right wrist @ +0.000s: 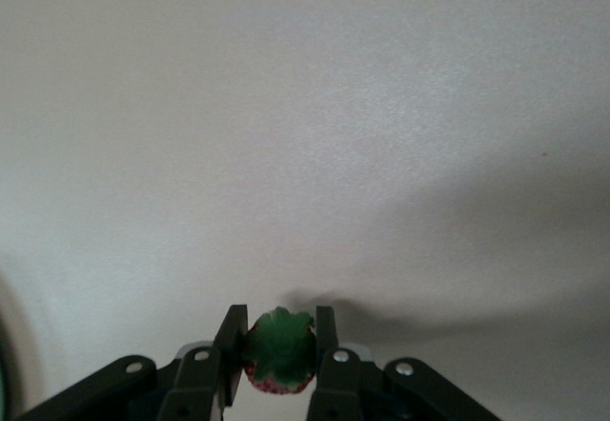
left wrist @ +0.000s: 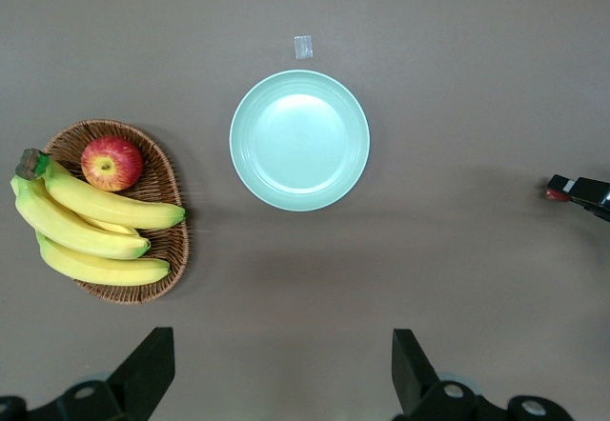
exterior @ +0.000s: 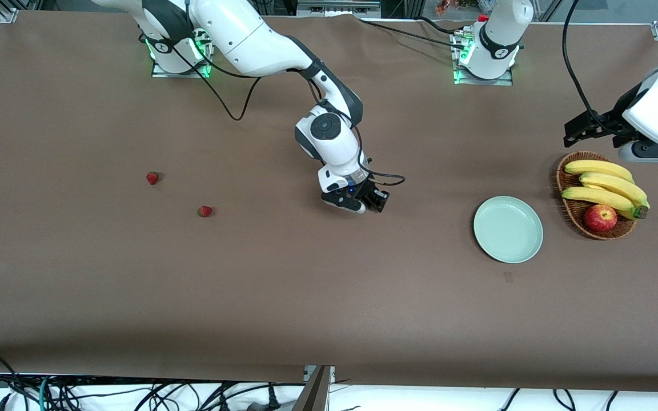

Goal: Collect all strawberries into plate
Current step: 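Release the strawberry on the table with the right gripper while the left gripper reaches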

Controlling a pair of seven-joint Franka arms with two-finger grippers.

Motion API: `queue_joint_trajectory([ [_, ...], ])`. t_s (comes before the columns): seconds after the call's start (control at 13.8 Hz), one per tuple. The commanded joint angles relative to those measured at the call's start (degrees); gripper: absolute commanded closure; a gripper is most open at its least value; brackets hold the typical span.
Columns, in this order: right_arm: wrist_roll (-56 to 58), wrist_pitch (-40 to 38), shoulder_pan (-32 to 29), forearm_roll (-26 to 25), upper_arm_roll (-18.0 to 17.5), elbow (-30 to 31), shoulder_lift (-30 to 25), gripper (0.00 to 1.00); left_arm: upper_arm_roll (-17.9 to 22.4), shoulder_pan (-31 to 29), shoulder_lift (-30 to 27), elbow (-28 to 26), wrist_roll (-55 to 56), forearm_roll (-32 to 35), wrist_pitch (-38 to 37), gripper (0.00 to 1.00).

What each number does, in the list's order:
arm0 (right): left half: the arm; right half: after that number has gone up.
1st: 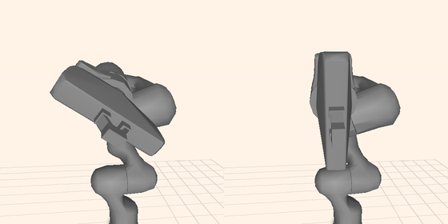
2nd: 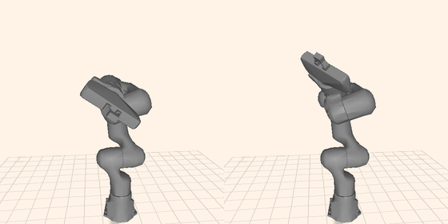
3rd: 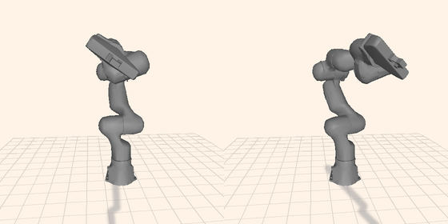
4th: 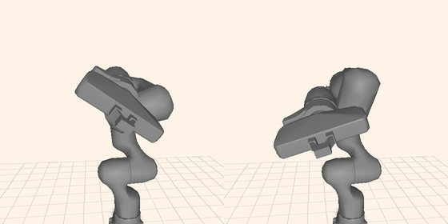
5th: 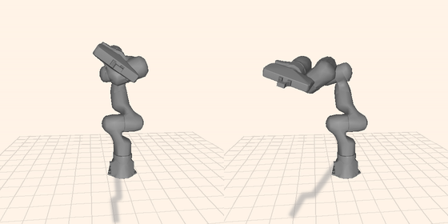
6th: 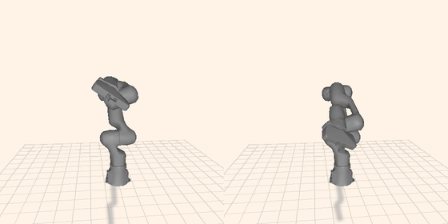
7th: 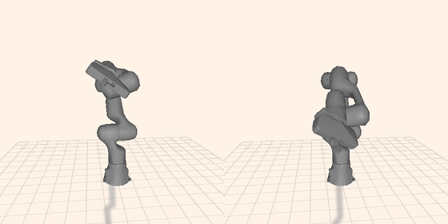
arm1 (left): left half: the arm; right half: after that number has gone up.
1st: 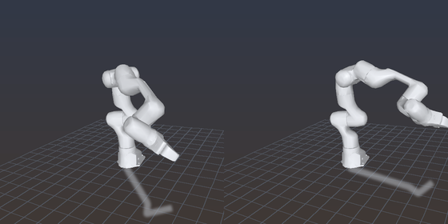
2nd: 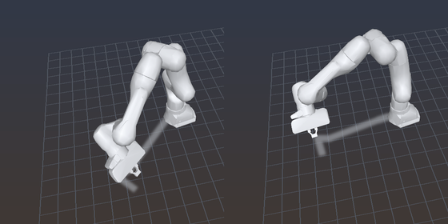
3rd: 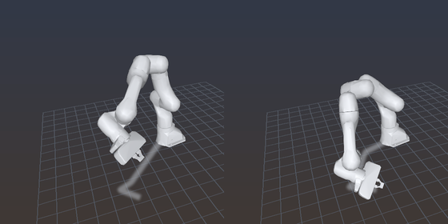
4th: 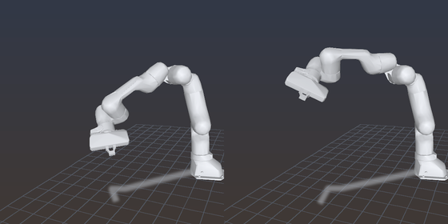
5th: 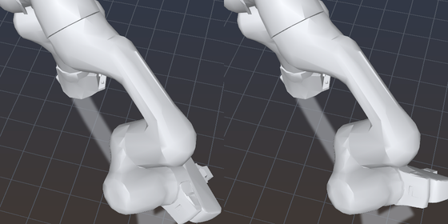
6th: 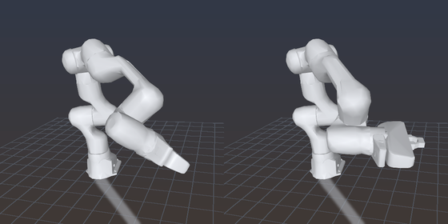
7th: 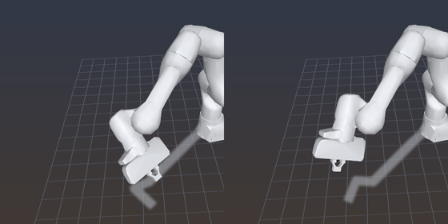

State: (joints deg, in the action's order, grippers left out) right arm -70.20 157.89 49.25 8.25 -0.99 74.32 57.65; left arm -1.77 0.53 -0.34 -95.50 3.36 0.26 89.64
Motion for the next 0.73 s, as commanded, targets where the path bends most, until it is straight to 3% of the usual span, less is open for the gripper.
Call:
queue_joint_trajectory([
  [0.0, -0.73, -0.74, 0.85, -1.13, 1.69, 0.21, -0.60, 0.39, -0.08, 0.00, 0.17, 0.13, 0.59, -0.61, -0.61, 0.00],
  [0.07, -0.72, -2.66, 0.76, -1.04, 1.95, 0.13, -1.22, 0.31, -0.08, 0.00, 0.43, 0.66, 0.85, -0.70, -0.52, 0.00],
  [0.22, -0.29, -8.36, 0.32, -1.04, 2.91, -0.14, -3.93, 0.24, -0.08, -0.18, 0.78, 0.75, 0.51, -0.70, -0.52, 0.00],
  [0.44, 4.34, -20.21, -1.07, -0.87, 6.26, -0.14, -8.85, 0.23, -0.16, 0.61, 3.41, 0.49, 0.51, -0.87, -0.78, 0.00],
  [0.65, 16.99, -32.69, -6.77, -0.51, 6.44, 0.04, -13.51, 0.24, -0.16, 1.31, 9.81, 0.75, 0.33, -7.80, 0.79, 0.00],
])
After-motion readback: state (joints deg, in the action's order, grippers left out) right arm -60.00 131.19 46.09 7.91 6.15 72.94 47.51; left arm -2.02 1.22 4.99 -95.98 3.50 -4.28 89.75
